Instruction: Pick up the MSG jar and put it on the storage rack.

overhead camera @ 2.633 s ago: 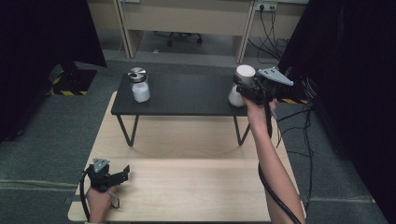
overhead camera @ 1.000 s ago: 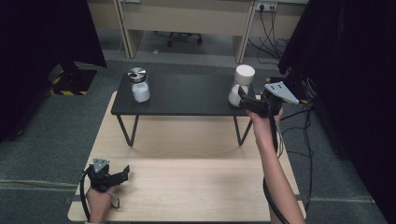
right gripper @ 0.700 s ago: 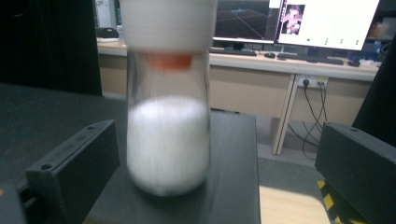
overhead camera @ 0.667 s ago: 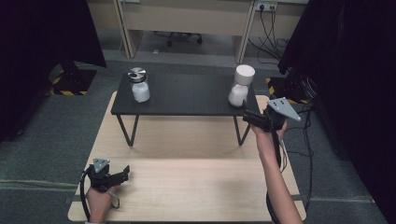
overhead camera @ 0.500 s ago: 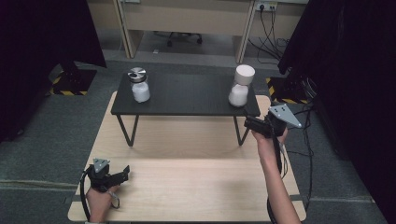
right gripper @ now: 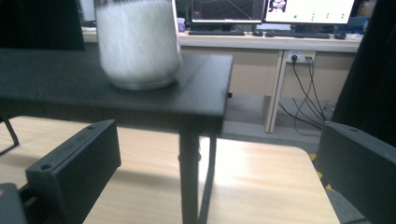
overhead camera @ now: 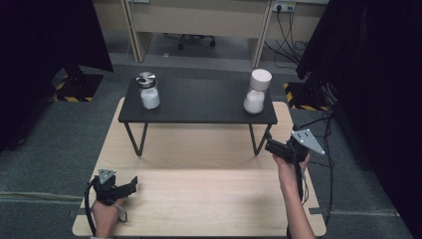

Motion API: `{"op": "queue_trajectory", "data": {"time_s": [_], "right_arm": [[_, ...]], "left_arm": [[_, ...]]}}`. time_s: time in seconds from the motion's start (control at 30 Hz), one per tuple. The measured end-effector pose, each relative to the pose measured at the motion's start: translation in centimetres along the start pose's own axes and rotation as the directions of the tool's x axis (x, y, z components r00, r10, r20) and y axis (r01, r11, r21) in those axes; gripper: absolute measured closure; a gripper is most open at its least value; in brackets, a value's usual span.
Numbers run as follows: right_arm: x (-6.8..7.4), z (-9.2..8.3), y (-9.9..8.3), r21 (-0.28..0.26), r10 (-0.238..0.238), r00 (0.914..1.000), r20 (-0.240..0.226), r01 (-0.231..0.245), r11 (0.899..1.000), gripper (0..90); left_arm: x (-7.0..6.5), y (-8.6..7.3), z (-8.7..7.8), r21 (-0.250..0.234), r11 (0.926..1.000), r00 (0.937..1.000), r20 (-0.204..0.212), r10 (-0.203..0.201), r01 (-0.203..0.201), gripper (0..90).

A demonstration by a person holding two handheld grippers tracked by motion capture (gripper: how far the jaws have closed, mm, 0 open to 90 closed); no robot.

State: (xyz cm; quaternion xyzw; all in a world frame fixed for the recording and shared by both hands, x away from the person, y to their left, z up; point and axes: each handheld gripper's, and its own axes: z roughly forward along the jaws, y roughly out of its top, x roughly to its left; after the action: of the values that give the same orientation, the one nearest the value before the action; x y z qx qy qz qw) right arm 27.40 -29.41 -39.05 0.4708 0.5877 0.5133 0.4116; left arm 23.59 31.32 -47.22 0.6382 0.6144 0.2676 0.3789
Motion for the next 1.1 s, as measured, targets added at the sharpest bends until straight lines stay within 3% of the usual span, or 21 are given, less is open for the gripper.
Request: {"op": "queue_trajectory", "data": {"time_s": [0.13, 0.4, 0.83, 1.1], "right_arm": [[-0.3, -0.8, -1.4, 0.012, -0.004, 0.9999, 0.012, 0.004, 1.000, 0.3], [-1.1, -2.0, -3.9, 0.049, 0.035, 0.9986, 0.041, -0.037, 0.998, 0.3], [-1.1, -3.8, -7.8, 0.108, 0.003, 0.9963, 0.085, -0.012, 0.994, 0.3], [-1.1, -5.1, -10.2, 0.134, 0.056, 0.9916, 0.116, -0.072, 0.988, 0.4]], "left_arm": [[-0.1, 0.0, 0.0, 0.003, 1.0000, 1.0000, -0.004, 0.007, -0.007, 0.9], [-0.4, 0.1, 0.0, 0.005, 0.9998, 0.9998, -0.013, 0.017, -0.017, 0.8], [-0.6, 0.2, 0.1, 0.010, 0.9995, 0.9994, -0.020, 0.029, -0.029, 0.8], [-0.7, 0.2, 0.1, 0.013, 0.9993, 0.9991, -0.024, 0.034, -0.034, 0.8]]}}
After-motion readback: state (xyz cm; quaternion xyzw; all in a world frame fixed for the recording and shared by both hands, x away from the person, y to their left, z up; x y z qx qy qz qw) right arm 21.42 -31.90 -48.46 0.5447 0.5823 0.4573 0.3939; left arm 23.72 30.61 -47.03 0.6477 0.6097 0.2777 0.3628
